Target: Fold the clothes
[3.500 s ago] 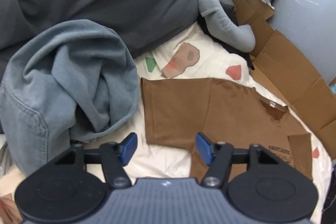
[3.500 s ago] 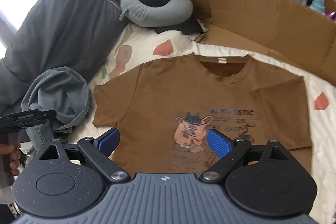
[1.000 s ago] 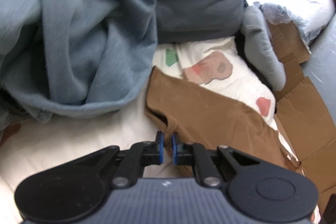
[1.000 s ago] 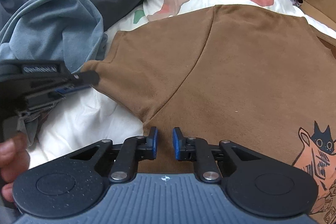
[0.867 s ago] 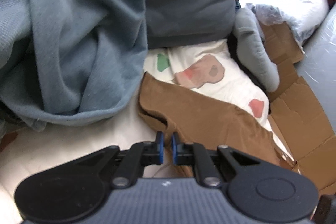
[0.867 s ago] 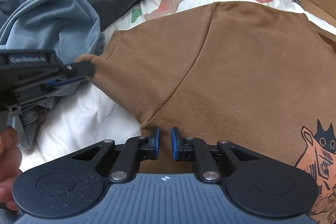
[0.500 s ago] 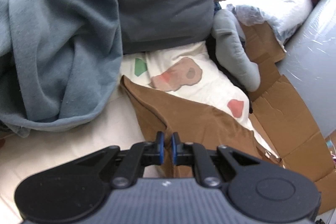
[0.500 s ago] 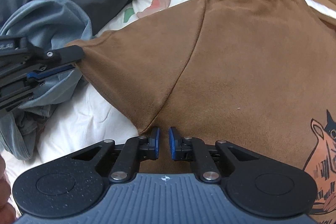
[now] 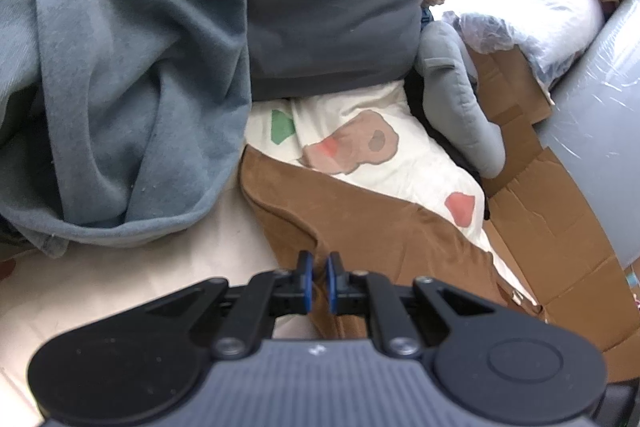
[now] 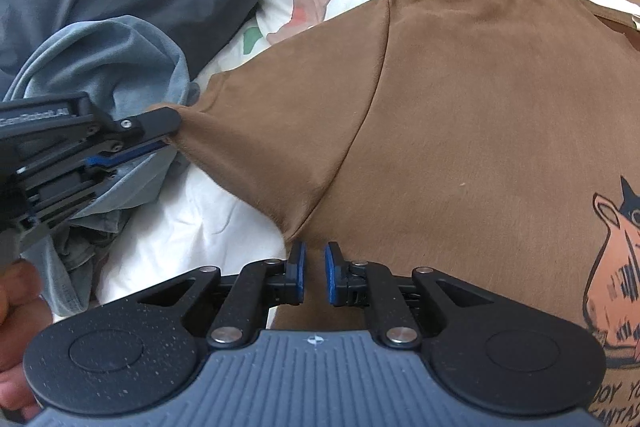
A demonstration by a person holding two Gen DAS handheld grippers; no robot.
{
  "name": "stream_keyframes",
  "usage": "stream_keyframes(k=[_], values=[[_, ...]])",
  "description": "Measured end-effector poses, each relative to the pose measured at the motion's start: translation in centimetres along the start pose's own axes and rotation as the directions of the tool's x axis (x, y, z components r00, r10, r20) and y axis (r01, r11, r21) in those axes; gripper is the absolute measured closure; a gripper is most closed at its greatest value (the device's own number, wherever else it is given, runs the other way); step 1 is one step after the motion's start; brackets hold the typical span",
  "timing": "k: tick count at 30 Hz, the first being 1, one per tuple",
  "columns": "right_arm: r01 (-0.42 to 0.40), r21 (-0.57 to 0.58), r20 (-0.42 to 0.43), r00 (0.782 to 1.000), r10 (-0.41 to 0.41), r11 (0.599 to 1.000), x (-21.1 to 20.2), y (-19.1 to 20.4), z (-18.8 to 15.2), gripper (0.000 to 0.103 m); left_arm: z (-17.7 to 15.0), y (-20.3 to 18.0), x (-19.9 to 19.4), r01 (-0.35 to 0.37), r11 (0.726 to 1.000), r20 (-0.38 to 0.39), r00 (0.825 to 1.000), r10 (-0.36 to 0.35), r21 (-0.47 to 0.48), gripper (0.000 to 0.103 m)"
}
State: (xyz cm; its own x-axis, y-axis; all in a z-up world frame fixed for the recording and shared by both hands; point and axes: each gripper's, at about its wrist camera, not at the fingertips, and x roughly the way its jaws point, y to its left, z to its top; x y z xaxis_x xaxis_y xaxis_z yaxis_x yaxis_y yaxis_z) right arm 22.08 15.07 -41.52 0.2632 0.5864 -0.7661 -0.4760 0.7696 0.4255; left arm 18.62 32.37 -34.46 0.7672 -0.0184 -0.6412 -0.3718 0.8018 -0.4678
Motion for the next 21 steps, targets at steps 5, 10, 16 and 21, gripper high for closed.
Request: stream_keyframes(k=[5, 10, 16, 21], values=[[-0.001, -0.015, -0.017, 1.0, 0.001, 1.0, 1.0, 0.3, -0.2, 0.094, -0.2, -0.4, -0.3, 0.029, 1.0, -0.005, 1.0, -0.029, 0.011, 0.095], [-0.011, -0.001, -0.011, 1.0, 0.011, 1.0, 0.8, 0.0, -0.2, 0.093, -0.2, -0.8, -0.5, 0.034, 0.999, 0.0, 0.999, -0.034, 0.021, 0.095], [-0.02, 0.026, 0.001, 1.0, 0.02, 0.999, 0.4, -0.2, -0.4, 0.093, -0.1, -0.8, -0.4, 0.03, 0.999, 0.004, 1.0, -0.03, 0.018, 0.095], [-0.027, 0.044, 0.026, 0.999, 0.026, 0.999, -0.2, -0.3, -0.3, 0.094, -0.2, -0.5, -0.2, 0.017, 1.0, 0.006, 1.0, -0.018, 0.017, 0.095]])
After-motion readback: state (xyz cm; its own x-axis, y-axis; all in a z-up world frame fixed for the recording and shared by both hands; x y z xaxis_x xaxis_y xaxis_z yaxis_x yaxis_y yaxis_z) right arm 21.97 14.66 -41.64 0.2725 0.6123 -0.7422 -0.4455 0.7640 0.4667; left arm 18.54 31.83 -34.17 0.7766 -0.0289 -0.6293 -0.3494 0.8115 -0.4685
